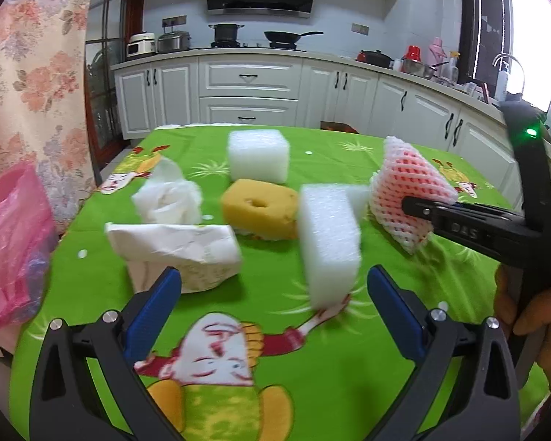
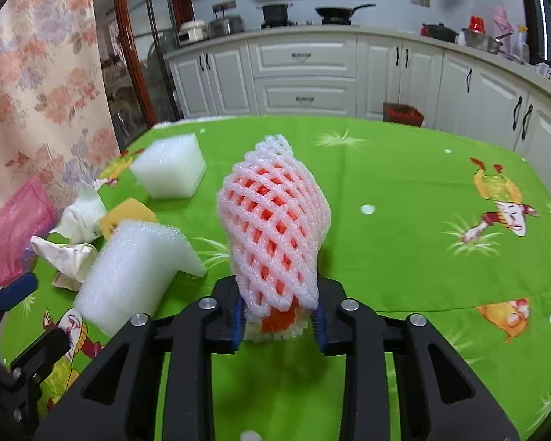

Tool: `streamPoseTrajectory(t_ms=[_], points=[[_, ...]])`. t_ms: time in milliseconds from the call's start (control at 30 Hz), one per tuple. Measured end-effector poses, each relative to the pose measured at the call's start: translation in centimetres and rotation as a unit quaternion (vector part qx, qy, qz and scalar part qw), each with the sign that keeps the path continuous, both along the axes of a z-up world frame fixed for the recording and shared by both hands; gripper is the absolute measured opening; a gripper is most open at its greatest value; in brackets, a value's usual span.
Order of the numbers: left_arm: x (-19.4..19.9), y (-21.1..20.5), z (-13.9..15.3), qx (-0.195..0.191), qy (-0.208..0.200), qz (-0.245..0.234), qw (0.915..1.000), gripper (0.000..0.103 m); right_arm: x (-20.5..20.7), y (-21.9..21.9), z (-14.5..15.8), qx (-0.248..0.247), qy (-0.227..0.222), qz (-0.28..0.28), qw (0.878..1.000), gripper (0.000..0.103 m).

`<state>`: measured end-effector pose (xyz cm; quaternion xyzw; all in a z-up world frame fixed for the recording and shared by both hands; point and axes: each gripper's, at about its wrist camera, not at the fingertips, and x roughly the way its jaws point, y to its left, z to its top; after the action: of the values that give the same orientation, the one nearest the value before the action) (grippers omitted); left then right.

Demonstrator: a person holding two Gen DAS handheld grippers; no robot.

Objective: Collect trash
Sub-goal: 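Grasp the white foam block with the left tool while the right tool grasps the pink foam net, then carry the foam block and pink net over the pink bin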

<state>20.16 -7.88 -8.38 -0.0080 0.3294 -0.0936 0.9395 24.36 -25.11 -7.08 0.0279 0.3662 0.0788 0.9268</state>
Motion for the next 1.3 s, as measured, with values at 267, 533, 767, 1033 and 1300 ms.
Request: streamPoseTrajectory(t_ms=[267,533,767,1033,1300], points=[[2.3,-3.7,-0.4,0.015,0.007,-0.025,0.9995,0.088,-4.0,-3.1,0.7,0.028,-0.027,-0.034,0.999,0.026],[5.3,-5.6,-1.4,0.03,0.039,-0.024,0.9985,0.063,-6.1,-4.5,1.2,0.046,-0.039,-0.046,0.997,0.026],[5.0,-6.1,-1.6,0.031,0.033,-0.031,0.9985,0.036,-7.2,-4.8,0.6,0.048,-0.036,-0.052,0.997,0.026],[1.4,-5.9,-0.3,0.023,-0.01,-0.048,0.9986,0.036,-8.5,-4.2,0.1,0.048,-0.031,-0.048,0.997,0.026],[-1.5,-4.6,0.1,0.015,-0.029,-0.044,0.9985,0.036,-10.1,-3.0,0.0,0.046,-0.031,-0.034,0.998,0.026]])
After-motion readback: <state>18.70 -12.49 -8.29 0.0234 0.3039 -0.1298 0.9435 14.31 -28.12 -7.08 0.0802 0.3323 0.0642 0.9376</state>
